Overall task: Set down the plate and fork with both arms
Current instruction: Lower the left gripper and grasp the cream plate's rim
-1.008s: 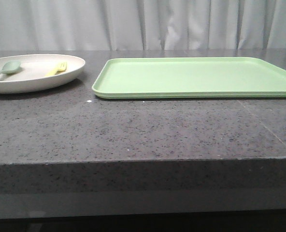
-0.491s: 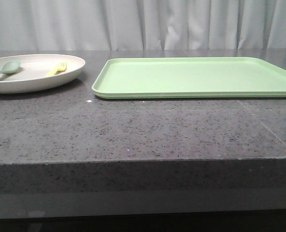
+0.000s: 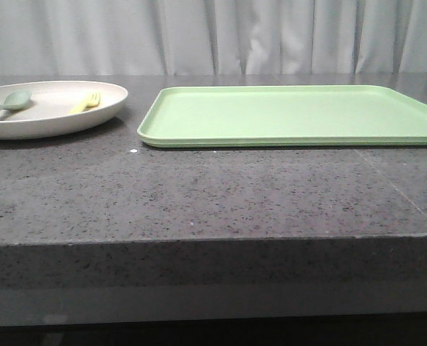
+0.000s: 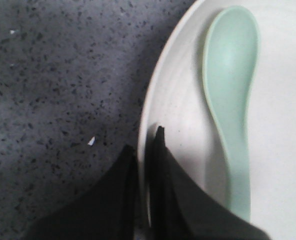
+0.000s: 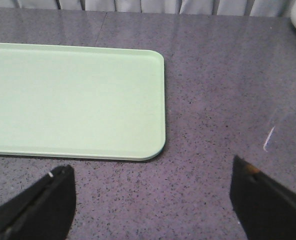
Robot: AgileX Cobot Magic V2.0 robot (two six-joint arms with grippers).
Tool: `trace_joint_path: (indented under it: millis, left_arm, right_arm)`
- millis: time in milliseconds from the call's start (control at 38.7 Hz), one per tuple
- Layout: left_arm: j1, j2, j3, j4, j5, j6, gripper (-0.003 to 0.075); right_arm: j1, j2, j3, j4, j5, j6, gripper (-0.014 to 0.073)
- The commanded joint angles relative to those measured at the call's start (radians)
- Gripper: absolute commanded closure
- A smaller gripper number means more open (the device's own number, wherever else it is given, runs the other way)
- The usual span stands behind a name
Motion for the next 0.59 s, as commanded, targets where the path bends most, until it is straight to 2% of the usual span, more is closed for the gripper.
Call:
trace_joint_path:
  millis: [0,207,439,568]
  left_arm:
    - [-0.004,-0.046,-0.032,-0.029,-0.022,0.003,0.0738]
    - [-0.004,-0.046,-0.033,-0.032,-0.039,0.003,0.0738]
    - [-0.004,-0.046,-0.118,-0.084,0.036,-0.004,0.0738]
    - [-0.018,-0.046,-0.197,-0.102,0.082,-0.051,0.0738]
  right_arm:
    - [-0.004,0.008,-0.033,-0.009,-0.083,-0.005,-0.0051]
    - [-0.004,0.008,-0.033,-0.009,-0.083,-0.005,-0.0051]
    - [-0.004,0.008,-0.033,-0.009,-0.083,-0.005,-0.0051]
    - [-0.004,0.008,-0.033,-0.009,-0.083,-0.005,-0.0051]
